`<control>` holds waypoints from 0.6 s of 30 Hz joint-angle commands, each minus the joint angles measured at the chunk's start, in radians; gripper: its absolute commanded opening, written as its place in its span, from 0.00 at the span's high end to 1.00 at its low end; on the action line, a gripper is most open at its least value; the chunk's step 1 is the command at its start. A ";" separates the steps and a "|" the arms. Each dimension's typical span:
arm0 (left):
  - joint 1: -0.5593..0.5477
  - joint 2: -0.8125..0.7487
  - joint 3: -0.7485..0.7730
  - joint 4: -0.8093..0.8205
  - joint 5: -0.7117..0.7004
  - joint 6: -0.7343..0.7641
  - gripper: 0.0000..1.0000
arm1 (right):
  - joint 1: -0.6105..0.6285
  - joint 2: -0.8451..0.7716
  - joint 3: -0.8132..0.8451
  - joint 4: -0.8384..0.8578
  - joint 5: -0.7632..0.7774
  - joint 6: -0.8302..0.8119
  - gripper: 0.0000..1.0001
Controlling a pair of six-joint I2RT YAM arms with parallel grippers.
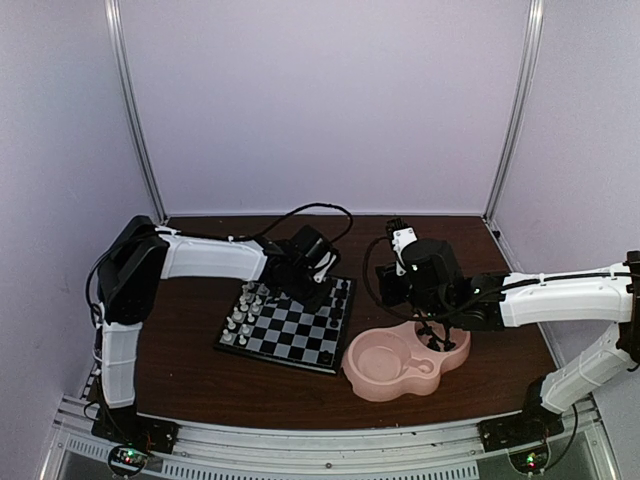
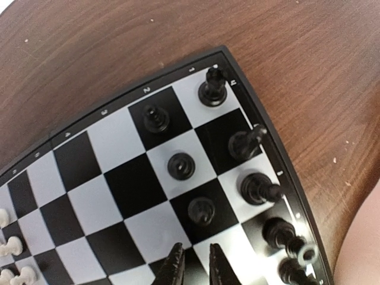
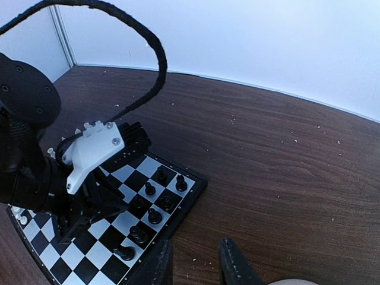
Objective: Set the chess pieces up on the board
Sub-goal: Place the pawn on c7.
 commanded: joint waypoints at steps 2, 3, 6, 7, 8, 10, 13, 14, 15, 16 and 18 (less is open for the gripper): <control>0.011 -0.125 -0.052 0.027 -0.023 0.000 0.84 | -0.008 -0.022 0.005 -0.010 -0.004 -0.001 0.71; 0.011 -0.145 -0.063 0.029 -0.027 -0.002 0.84 | -0.008 -0.024 0.005 -0.010 -0.003 -0.001 0.71; 0.011 -0.222 -0.105 0.040 -0.029 -0.009 0.83 | -0.008 -0.030 0.004 -0.015 0.007 -0.003 0.71; 0.011 -0.253 -0.124 0.047 -0.028 -0.012 0.83 | -0.008 -0.034 0.004 -0.018 0.012 -0.004 0.71; 0.011 -0.285 -0.146 0.056 -0.024 -0.014 0.83 | -0.008 -0.039 0.002 -0.021 0.019 -0.006 0.71; 0.009 -0.355 -0.196 0.072 -0.019 -0.017 0.83 | -0.008 -0.052 -0.001 -0.026 0.034 -0.009 0.71; 0.000 -0.468 -0.303 0.123 -0.036 -0.030 0.82 | -0.008 -0.088 -0.022 -0.012 0.058 -0.013 0.72; -0.004 -0.508 -0.346 0.154 -0.041 -0.035 0.82 | -0.008 -0.106 -0.038 0.005 0.064 -0.017 0.72; -0.013 -0.551 -0.403 0.194 -0.043 -0.038 0.80 | -0.008 -0.125 -0.065 0.028 0.068 -0.021 0.72; -0.020 -0.598 -0.464 0.247 -0.044 -0.034 0.78 | -0.008 -0.142 -0.083 0.047 0.076 -0.028 0.71; -0.036 -0.685 -0.579 0.341 -0.050 -0.012 0.75 | -0.008 -0.169 -0.109 0.073 0.100 -0.038 0.70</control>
